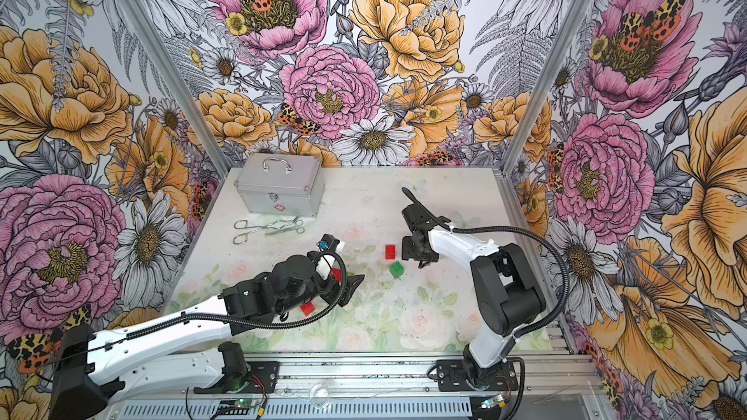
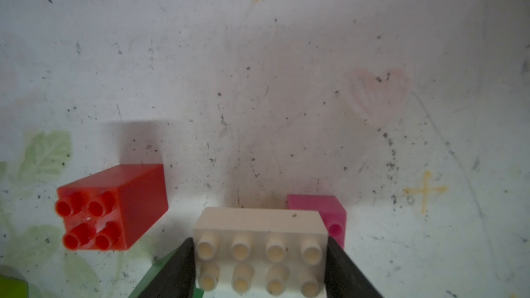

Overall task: Assemble the letter r with lego
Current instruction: Assemble the lego brick with the lego brick.

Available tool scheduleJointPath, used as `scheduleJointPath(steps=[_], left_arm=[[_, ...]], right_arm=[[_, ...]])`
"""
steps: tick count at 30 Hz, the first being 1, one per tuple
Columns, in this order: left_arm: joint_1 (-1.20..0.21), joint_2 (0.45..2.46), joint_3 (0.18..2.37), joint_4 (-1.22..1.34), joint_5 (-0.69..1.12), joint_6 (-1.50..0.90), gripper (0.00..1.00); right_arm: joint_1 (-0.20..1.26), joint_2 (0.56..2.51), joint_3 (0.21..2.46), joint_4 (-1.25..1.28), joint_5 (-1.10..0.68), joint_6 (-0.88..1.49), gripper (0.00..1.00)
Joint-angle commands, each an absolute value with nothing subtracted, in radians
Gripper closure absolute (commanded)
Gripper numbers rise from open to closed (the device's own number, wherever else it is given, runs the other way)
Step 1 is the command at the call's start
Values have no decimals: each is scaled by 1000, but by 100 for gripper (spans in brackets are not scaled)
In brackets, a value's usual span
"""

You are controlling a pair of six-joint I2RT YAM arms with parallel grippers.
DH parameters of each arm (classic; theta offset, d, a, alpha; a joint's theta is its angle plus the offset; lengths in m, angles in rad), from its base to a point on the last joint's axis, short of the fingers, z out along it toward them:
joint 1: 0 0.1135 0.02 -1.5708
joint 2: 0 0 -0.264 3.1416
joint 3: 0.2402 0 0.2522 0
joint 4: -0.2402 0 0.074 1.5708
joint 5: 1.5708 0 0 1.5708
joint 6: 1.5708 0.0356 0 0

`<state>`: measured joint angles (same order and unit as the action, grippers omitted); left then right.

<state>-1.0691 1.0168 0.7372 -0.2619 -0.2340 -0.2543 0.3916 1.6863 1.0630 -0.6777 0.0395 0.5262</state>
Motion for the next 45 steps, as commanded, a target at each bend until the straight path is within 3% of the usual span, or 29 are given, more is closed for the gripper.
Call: scheduleJointPath(steps=[1,22,36,45], left_arm=[[-1063,1001,719,-249,-216,-258,1],[-1035,986,738,-284,-184,-229,1],[-1033,946,700,-282,-200,-254,1],[-1035,940,698,-284,-196,-261,1]], right_arm=[[388,1778,1013,-765,0,529,69],[393,1673,1222,-928,49,506,69],[390,1698,1153,-872,96,486,68],[389,1707,1124,-844,106,492,57]])
